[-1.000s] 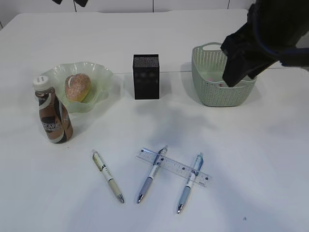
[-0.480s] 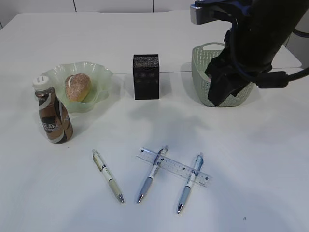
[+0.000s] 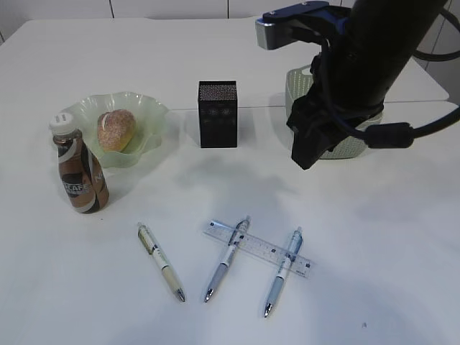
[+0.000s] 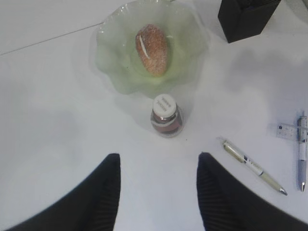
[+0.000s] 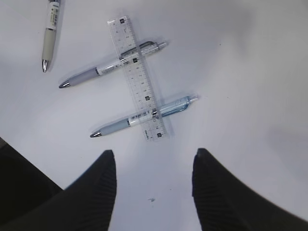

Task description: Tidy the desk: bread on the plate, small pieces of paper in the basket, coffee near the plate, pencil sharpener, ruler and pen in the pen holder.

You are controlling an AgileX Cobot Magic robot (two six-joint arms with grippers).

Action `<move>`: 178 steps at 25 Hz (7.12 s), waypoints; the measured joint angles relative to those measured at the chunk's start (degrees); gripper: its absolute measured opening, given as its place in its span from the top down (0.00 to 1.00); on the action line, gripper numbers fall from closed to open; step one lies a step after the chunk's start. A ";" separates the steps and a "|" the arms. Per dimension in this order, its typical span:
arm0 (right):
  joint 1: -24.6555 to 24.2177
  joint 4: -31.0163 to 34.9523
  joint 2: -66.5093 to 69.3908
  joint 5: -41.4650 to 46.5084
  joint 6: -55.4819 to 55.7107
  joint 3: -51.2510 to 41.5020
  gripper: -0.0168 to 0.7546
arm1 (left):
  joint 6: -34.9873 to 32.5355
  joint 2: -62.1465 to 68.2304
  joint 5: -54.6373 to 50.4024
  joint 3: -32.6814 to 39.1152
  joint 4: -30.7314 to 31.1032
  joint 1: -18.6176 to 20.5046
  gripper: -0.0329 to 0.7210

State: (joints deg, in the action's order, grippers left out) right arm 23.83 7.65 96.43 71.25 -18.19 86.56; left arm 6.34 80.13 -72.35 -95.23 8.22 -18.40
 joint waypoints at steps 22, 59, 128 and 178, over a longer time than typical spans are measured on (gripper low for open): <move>0.05 -0.55 3.50 -0.21 -0.38 0.00 0.45 | -6.34 -35.71 13.27 43.32 -6.55 0.84 0.48; 0.05 0.31 12.42 -3.95 -2.94 0.00 0.41 | -7.49 -44.38 15.27 50.40 -6.20 0.84 0.49; 5.49 -1.52 27.49 -12.29 -13.44 0.00 0.29 | -7.49 -44.38 15.05 50.40 -3.60 0.84 0.49; 5.76 2.17 28.47 -1.48 -9.51 23.89 0.60 | -7.49 -44.38 18.89 50.40 -1.22 0.84 0.49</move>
State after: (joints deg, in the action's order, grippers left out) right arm 29.59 9.82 124.90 69.76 -27.70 110.44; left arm -1.14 35.75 -53.45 -44.83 7.00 -17.56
